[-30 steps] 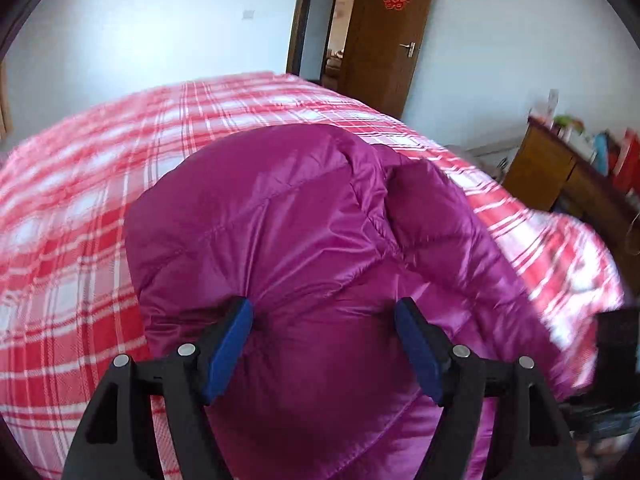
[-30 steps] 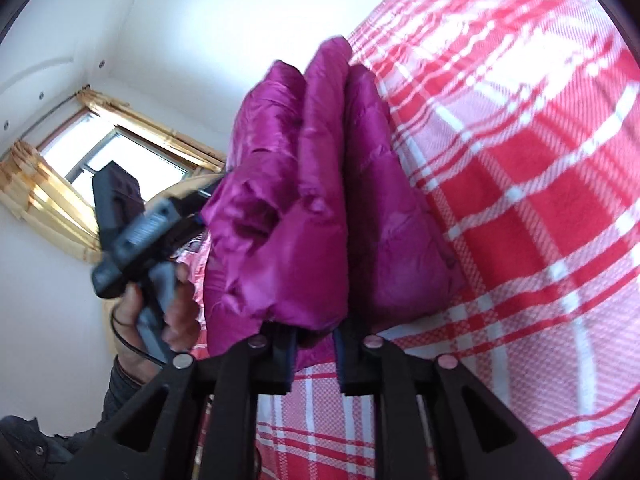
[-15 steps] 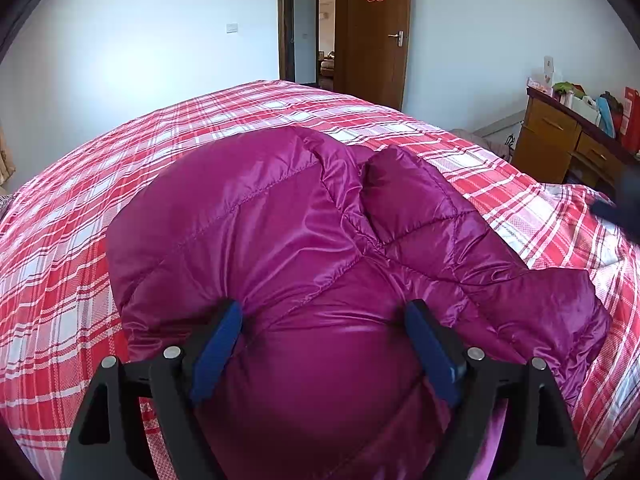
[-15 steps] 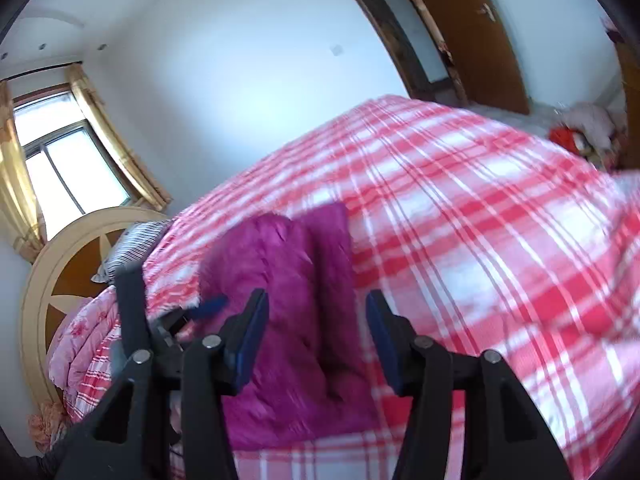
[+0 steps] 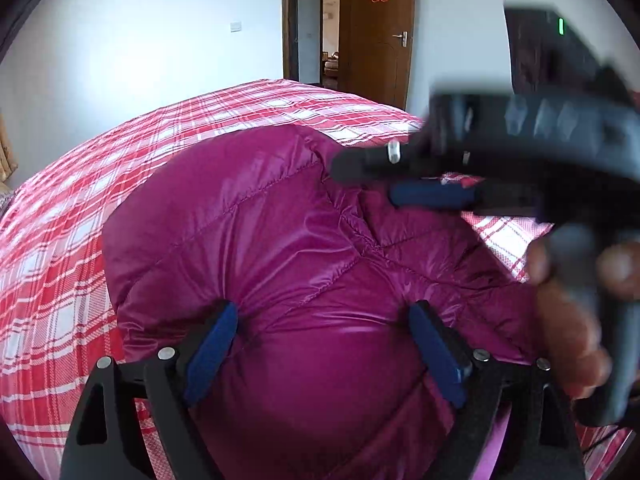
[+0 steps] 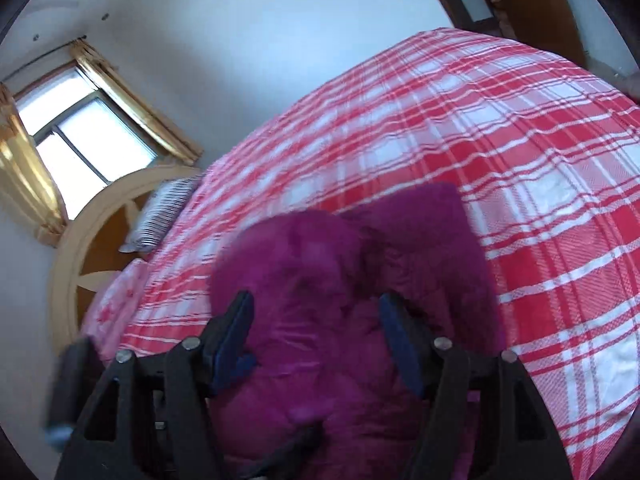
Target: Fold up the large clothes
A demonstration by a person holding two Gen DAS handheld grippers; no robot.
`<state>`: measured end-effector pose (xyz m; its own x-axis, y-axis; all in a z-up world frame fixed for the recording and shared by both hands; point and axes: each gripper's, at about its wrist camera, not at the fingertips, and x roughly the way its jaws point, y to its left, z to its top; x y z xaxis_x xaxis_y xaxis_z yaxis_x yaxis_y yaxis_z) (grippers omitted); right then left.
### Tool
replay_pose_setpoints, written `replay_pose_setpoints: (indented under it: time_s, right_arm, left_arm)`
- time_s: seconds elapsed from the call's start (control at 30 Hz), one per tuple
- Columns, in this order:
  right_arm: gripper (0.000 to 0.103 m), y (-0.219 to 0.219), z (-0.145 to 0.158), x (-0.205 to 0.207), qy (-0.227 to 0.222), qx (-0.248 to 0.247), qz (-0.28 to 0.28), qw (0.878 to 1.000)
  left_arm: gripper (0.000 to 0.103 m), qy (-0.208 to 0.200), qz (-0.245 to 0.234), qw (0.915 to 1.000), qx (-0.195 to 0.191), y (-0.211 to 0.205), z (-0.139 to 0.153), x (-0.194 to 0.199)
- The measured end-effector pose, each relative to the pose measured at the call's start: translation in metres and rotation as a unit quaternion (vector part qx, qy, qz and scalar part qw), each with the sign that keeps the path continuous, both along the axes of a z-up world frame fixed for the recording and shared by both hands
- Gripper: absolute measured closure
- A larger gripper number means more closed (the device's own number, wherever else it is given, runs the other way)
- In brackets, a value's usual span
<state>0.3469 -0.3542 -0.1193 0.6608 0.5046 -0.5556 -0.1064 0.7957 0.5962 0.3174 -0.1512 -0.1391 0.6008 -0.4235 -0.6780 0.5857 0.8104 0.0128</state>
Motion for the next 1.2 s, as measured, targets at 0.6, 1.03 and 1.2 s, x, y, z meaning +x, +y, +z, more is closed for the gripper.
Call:
replay_pose_setpoints:
  time_s: [0.6,1.03,1.2]
  right_arm:
    - [0.033,-0.016,-0.041,0.006,-0.011,0.049,-0.012,0.999]
    - [0.019,-0.041,-0.039,-0.028,-0.065,0.056,-0.116,0.990]
    - [0.010,-0.049,-0.044,-0.026,-0.034,0.050,-0.148,0.987]
  left_arm:
    - [0.003,-0.003,0.004,1.0000,0.000,-0.020,-0.016,0.007]
    - [0.002,-0.061,0.069,0.9953,-0.030,0.007,-0.008,-0.011]
    - [0.002,-0.046,0.109,0.9921,-0.040,0.027,-0.012,-0.010]
